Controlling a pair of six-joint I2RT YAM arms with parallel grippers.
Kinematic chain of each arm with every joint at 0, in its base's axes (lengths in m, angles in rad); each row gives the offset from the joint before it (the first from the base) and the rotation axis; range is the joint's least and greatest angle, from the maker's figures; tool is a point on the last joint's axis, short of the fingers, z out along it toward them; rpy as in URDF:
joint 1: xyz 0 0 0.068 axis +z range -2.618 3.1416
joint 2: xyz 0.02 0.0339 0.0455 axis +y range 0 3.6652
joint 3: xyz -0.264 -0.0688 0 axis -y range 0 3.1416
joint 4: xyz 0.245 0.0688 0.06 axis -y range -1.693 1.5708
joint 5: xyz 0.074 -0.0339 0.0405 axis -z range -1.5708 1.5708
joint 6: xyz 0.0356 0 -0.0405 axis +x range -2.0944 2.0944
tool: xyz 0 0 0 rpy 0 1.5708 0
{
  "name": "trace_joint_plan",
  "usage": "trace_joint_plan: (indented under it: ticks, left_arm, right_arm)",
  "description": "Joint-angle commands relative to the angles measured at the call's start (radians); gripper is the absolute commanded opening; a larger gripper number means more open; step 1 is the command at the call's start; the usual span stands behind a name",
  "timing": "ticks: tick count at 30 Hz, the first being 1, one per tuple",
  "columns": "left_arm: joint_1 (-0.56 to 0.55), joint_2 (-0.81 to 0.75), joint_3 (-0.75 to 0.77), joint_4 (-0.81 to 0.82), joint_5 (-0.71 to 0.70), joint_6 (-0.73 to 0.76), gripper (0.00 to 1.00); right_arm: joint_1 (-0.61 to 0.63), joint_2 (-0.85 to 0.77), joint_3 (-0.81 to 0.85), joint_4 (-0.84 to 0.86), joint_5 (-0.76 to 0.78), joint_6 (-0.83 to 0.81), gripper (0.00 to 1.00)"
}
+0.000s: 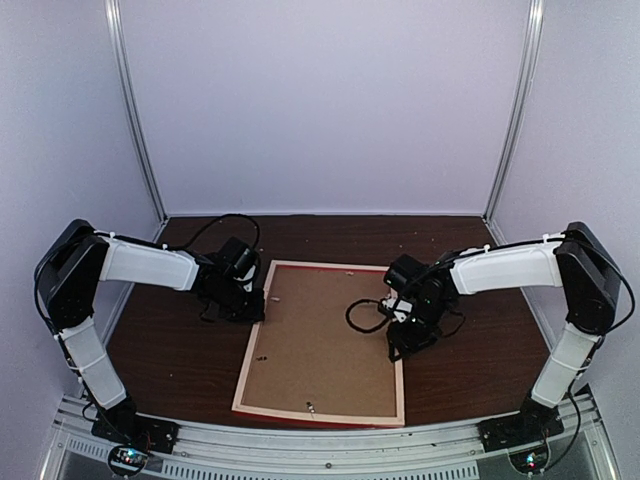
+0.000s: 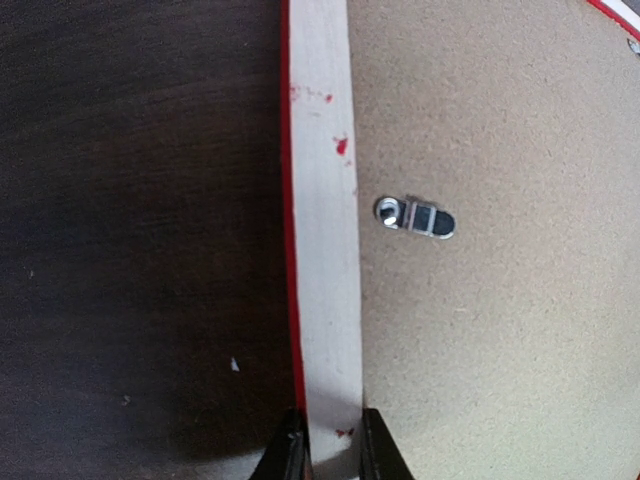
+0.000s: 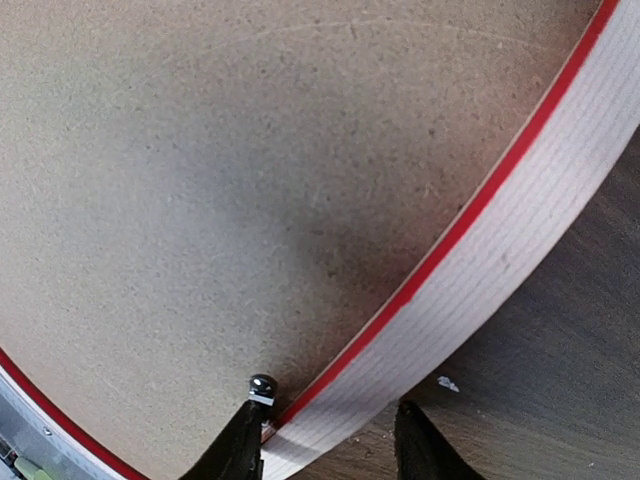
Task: Put the photo into the frame
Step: Press the fastener onto the backboard.
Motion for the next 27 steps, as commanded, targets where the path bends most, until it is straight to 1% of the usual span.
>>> trace_joint_plan:
  ticks: [1, 7, 16, 20, 27]
  left_arm:
    - [-0.018, 0.032, -0.006, -0.039, 0.048, 0.03, 0.16]
    - [-0.018, 0.029, -0.007, -0.041, 0.047, 0.027, 0.16]
    - [-0.018, 0.023, -0.011, -0.041, 0.052, 0.027, 0.15]
    - [-0.018, 0.006, -0.017, -0.044, 0.059, 0.025, 0.15]
    - [-0.032, -0.031, -0.035, -0.043, 0.069, 0.014, 0.16]
  right_arm:
    - [0.011, 0.024, 0.004, -0.081, 0.135, -0.01, 0.43]
    - [0.028, 0.009, 0.007, -0.081, 0.194, -0.024, 0.37]
    - [0.024, 0.038, 0.021, -0.075, 0.274, -0.081, 0.24]
    - [-0.008, 0.06, 0.042, -0.063, 0.246, -0.117, 0.22]
    - [-0.095, 0.092, 0.071, -0.024, 0.139, -0.166, 0.23]
